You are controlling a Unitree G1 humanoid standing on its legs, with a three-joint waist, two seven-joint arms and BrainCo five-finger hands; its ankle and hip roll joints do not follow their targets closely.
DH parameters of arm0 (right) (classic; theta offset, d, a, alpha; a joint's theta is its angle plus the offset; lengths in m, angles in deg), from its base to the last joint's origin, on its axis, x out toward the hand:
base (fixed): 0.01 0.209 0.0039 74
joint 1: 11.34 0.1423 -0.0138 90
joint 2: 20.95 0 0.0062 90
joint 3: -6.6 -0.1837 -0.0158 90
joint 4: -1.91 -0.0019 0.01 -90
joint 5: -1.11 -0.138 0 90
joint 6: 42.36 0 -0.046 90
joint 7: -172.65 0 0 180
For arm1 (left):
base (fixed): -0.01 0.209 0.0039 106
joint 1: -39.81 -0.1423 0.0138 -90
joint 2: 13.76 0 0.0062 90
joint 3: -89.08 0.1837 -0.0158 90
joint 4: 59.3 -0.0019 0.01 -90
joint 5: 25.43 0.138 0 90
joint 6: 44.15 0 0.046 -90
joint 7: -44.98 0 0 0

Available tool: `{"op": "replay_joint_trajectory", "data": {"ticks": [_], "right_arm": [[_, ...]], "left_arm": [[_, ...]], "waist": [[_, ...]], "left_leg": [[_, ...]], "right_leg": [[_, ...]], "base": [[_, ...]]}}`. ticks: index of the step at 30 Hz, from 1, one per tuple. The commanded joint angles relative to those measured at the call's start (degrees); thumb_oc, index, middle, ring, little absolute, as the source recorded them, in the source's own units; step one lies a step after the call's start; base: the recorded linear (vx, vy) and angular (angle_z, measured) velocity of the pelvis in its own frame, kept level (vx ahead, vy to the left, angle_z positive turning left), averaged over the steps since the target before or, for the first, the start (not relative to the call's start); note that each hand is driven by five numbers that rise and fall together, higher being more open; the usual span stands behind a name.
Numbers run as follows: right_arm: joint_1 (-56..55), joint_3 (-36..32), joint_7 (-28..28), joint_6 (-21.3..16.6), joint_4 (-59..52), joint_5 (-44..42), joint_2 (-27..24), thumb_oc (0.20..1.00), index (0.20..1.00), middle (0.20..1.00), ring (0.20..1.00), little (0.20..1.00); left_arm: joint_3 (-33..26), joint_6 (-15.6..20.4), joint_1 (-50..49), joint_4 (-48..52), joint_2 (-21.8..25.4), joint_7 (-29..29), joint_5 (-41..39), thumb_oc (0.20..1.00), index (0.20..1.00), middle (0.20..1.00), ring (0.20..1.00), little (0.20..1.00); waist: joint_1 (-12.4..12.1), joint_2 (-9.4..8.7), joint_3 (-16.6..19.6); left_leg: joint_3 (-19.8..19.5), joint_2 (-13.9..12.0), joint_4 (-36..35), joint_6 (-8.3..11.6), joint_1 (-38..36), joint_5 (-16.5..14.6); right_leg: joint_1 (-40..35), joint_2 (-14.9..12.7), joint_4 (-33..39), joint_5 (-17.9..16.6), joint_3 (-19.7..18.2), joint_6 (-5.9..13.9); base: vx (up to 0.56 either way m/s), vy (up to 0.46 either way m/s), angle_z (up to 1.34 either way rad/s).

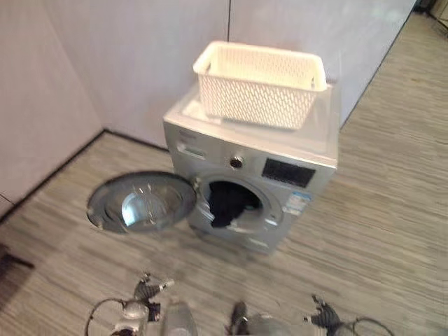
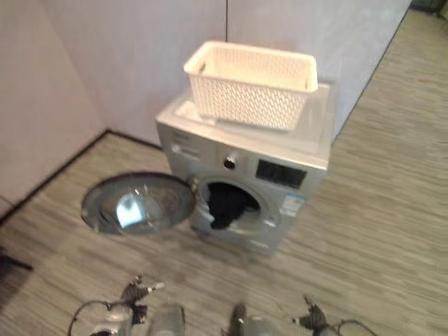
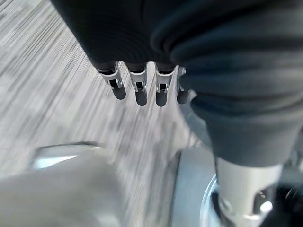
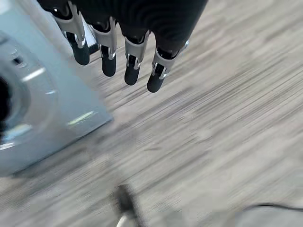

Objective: Grab the laundry basket,head to the washer,open it,put in the laundry and shut it.

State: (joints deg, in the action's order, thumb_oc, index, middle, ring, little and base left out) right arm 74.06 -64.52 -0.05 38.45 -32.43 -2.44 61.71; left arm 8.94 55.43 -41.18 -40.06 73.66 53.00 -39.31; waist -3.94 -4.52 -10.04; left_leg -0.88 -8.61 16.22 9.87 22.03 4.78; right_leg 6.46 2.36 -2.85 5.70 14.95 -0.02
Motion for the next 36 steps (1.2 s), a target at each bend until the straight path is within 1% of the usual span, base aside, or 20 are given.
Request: {"op": "replay_joint_trajectory", "data": {"ticks": [1, 3, 4, 5, 6, 8, 9, 10, 11, 14, 15, 16, 18, 19, 20, 26, 27, 34, 35, 36], "right_arm": [[-2.6, -2.0, 0.0, -1.1, -1.6, 1.7, -2.7, 1.0, 1.0, 1.0, 1.0, 1.0], [-0.8, -1.3, 0.6, -1.0, 1.0, 2.1, -2.5, 1.0, 1.0, 1.0, 1.0, 1.0], [-0.7, -1.3, 0.6, -1.0, 1.0, 2.1, -2.5, 1.0, 1.0, 1.0, 1.0, 1.0], [0.7, -1.2, 0.8, -1.0, 3.8, 2.2, -2.2, 1.0, 1.0, 1.0, 1.0, 1.0], [0.9, -0.9, 0.5, -0.9, 4.3, 2.2, -1.8, 1.0, 1.0, 1.0, 1.0, 1.0], [1.8, -0.5, 0.2, -0.9, 4.3, 2.7, -1.4, 1.0, 1.0, 1.0, 1.0, 1.0], [1.8, -0.5, 0.2, -0.9, 4.3, 2.7, -1.4, 1.0, 1.0, 1.0, 1.0, 1.0], [2.5, 0.1, 0.3, -0.7, 3.2, 2.7, -1.4, 1.0, 1.0, 1.0, 1.0, 1.0], [2.5, 0.1, 0.3, -0.7, 3.2, 2.7, -1.4, 1.0, 1.0, 1.0, 1.0, 1.0], [3.9, 2.2, -0.3, -0.7, 0.8, 2.4, -0.8, 1.0, 1.0, 1.0, 1.0, 1.0], [4.7, 3.0, -0.4, -0.5, -1.7, 1.8, -0.6, 1.0, 1.0, 1.0, 1.0, 1.0], [4.7, 3.0, -0.4, -0.5, -1.7, 1.8, -0.6, 1.0, 1.0, 1.0, 1.0, 1.0], [5.3, 3.3, -0.2, -0.5, -3.2, 0.8, -0.2, 1.0, 1.0, 1.0, 1.0, 1.0], [5.3, 3.3, -0.2, -0.5, -3.2, 0.8, -0.2, 1.0, 1.0, 1.0, 1.0, 1.0], [5.4, 3.1, -0.2, -0.2, -2.3, 0.1, -0.1, 1.0, 1.0, 1.0, 1.0, 1.0], [7.5, 2.8, -0.2, 0.2, 0.7, -1.6, -0.1, 1.0, 1.0, 1.0, 1.0, 1.0], [8.2, 3.2, -0.4, 0.3, 0.4, -2.9, -0.2, 1.0, 1.0, 1.0, 1.0, 1.0], [9.8, 4.5, -0.6, 0.0, -4.8, -6.4, -1.0, 1.0, 1.0, 1.0, 1.0, 1.0], [9.4, 5.0, -0.7, -0.5, -8.0, -7.2, -1.8, 1.0, 1.0, 1.0, 1.0, 1.0], [8.9, 5.0, -0.8, -0.8, -9.4, -7.6, -2.1, 1.0, 1.0, 1.0, 1.0, 1.0]], "left_arm": [[-1.4, 0.9, 2.3, 2.4, 1.5, -1.1, -4.0, 1.0, 1.0, 1.0, 1.0, 1.0], [-1.2, 1.0, 2.7, 2.3, 2.3, -1.4, -4.0, 1.0, 1.0, 1.0, 1.0, 1.0], [-1.2, 1.0, 2.7, 2.3, 2.4, -1.4, -4.0, 1.0, 1.0, 1.0, 1.0, 1.0], [-1.5, 0.9, 1.9, 3.0, 2.4, -1.3, -4.2, 1.0, 1.0, 1.0, 1.0, 1.0], [-1.5, 0.9, 1.2, 3.5, 2.3, -1.4, -4.5, 1.0, 1.0, 1.0, 1.0, 1.0], [-1.6, 0.9, 0.2, 4.0, 2.1, -1.8, -5.1, 1.0, 1.0, 1.0, 1.0, 1.0], [-1.6, 0.9, 0.2, 4.0, 2.1, -1.8, -5.1, 1.0, 1.0, 1.0, 1.0, 1.0], [-0.8, 1.2, 0.3, 4.9, 2.9, -1.5, -5.6, 1.0, 1.0, 1.0, 1.0, 1.0], [-0.8, 1.2, 0.3, 4.9, 2.9, -1.5, -5.6, 1.0, 1.0, 1.0, 1.0, 1.0], [-0.3, 1.3, 2.0, 4.6, 3.5, -0.3, -6.1, 1.0, 1.0, 1.0, 1.0, 1.0], [-1.1, 1.3, 4.0, 3.4, 3.9, 0.7, -7.8, 1.0, 1.0, 1.0, 1.0, 1.0], [-1.2, 1.3, 4.0, 3.4, 3.9, 0.7, -7.8, 1.0, 1.0, 1.0, 1.0, 1.0], [-4.7, 1.3, 7.0, 0.5, 5.1, 1.5, -14.8, 1.0, 1.0, 1.0, 1.0, 1.0], [-4.7, 1.3, 7.0, 0.5, 5.1, 1.5, -14.8, 1.0, 1.0, 1.0, 1.0, 1.0], [-7.6, 0.5, 10.1, -1.9, 6.1, 0.3, -22.1, 1.0, 1.0, 1.0, 1.0, 1.0], [-10.6, -0.5, 16.3, -4.6, 8.1, -0.3, -28.9, 1.0, 1.0, 1.0, 1.0, 1.0], [-11.2, -0.9, 20.2, -5.3, 9.3, 0.0, -31.2, 1.0, 1.0, 1.0, 1.0, 1.0], [-11.3, -1.9, 33.1, -7.1, 13.7, 1.4, -36.7, 1.0, 1.0, 1.0, 1.0, 1.0], [-10.8, -2.0, 36.9, -6.8, 15.7, 2.1, -38.0, 1.0, 1.0, 1.0, 1.0, 1.0], [-10.8, -2.0, 38.6, -7.2, 16.7, 2.6, -38.6, 1.0, 1.0, 1.0, 1.0, 1.0]], "waist": [[-0.5, 0.02, -2.3], [-2.3, -0.65, -3.4], [-2.4, -0.77, -3.5], [-2.7, -0.71, -3.3], [-2.9, -0.46, -3.3], [-3.3, -1.38, -3.3], [-3.3, -1.39, -3.3], [-3.7, -3.73, -4.2], [-3.8, -3.67, -4.1], [-4.0, -5.53, -5.2], [-3.6, -6.87, -6.4], [-3.6, -6.87, -6.3], [-2.9, -9.05, -8.0], [-2.9, -9.05, -8.0], [-2.1, -11.01, -8.8], [-0.8, -12.93, -9.7], [-0.1, -13.59, -11.0], [2.7, -14.34, -14.2], [3.9, -15.03, -15.3], [4.4, -15.23, -15.6]], "left_leg": [[1.2, 1.8, -11.4, -4.2, -0.2, 9.5], [-3.2, 3.1, -17.8, -2.87, 1.0, 10.9], [-3.0, 3.2, -17.9, -2.87, 0.8, 10.9], [-3.6, 3.1, -17.5, -3.92, -0.9, 9.2], [-3.8, 2.5, -17.1, -3.78, -1.3, 10.2], [-4.0, 3.2, -13.3, -5.08, -0.8, 9.0], [-4.0, 3.2, -13.3, -5.09, -0.8, 9.0], [-2.4, 4.5, -8.4, -6.31, 1.2, 6.4], [-2.5, 4.4, -8.4, -6.29, 1.3, 6.5], [-1.2, 4.9, -6.0, -7.0, 3.2, 4.4], [-0.5, 5.1, -4.0, -7.28, 4.6, 2.7], [-0.5, 5.0, -3.9, -7.29, 4.7, 2.6], [0.2, 5.0, -0.5, -7.53, 7.3, 0.6], [0.2, 5.0, -0.5, -7.53, 7.3, 0.6], [0.3, 5.0, 3.0, -7.66, 9.9, -1.6], [0.2, 5.3, 7.6, -8.15, 14.3, -4.1], [0.3, 5.2, 8.6, -8.43, 16.1, -4.8], [0.1, 5.6, 9.8, -8.92, 21.6, -5.2], [-0.3, 5.6, 11.7, -8.96, 23.0, -8.2], [-0.3, 5.4, 12.3, -9.07, 24.1, -8.5]], "right_leg": [[-12.8, -2.6, 5.4, -2.2, -3.6, 2.42], [-14.6, -2.2, 4.7, -0.1, -7.2, 2.58], [-14.8, -2.3, 4.6, 0.0, -7.3, 2.59], [-15.3, -2.6, 4.2, 0.9, -8.7, 3.65], [-15.0, -2.3, 4.2, 0.6, -9.4, 3.34], [-14.4, -3.5, 3.8, 1.1, -11.3, 4.01], [-14.4, -3.5, 3.8, 1.1, -11.3, 4.01], [-12.5, -4.9, 3.5, 0.4, -13.3, 4.36], [-12.3, -4.8, 3.5, 0.3, -13.4, 4.34], [-10.0, -5.7, 4.0, -0.9, -14.2, 5.15], [-8.9, -6.0, 4.5, -1.7, -14.4, 5.62], [-8.9, -6.0, 4.5, -1.7, -14.4, 5.63], [-7.6, -6.3, 4.9, -2.5, -15.2, 6.04], [-7.6, -6.3, 4.9, -2.5, -15.2, 6.04], [-6.7, -6.4, 5.1, -2.8, -15.2, 6.43], [-4.1, -6.5, 4.6, -3.3, -15.4, 6.87], [-2.1, -6.7, 3.7, -3.6, -15.4, 7.08], [5.1, -6.3, 0.6, -4.9, -15.1, 7.57], [6.9, -6.1, -0.5, -4.3, -15.9, 7.77], [8.2, -5.8, -1.0, -4.5, -16.1, 7.78]], "base": [[0.29, 0.072, -0.71], [0.31, 0.108, -0.57], [0.26, 0.162, -0.63], [0.1, 0.122, -0.55], [0.14, 0.224, -0.58], [0.11, 0.213, -0.9], [0.14, 0.239, -1.3], [0.08, 0.146, -1.12], [0.08, 0.207, -0.96], [0.0, 0.097, -0.22], [-0.01, 0.087, -0.11], [-0.04, 0.119, -0.1], [-0.05, 0.066, -0.22], [-0.04, 0.053, -0.26], [-0.02, 0.062, -0.06], [-0.04, 0.077, -0.02], [-0.05, 0.06, -0.03], [-0.06, 0.05, -0.02], [0.0, 0.049, -0.13], [-0.04, 0.098, -0.27]]}}
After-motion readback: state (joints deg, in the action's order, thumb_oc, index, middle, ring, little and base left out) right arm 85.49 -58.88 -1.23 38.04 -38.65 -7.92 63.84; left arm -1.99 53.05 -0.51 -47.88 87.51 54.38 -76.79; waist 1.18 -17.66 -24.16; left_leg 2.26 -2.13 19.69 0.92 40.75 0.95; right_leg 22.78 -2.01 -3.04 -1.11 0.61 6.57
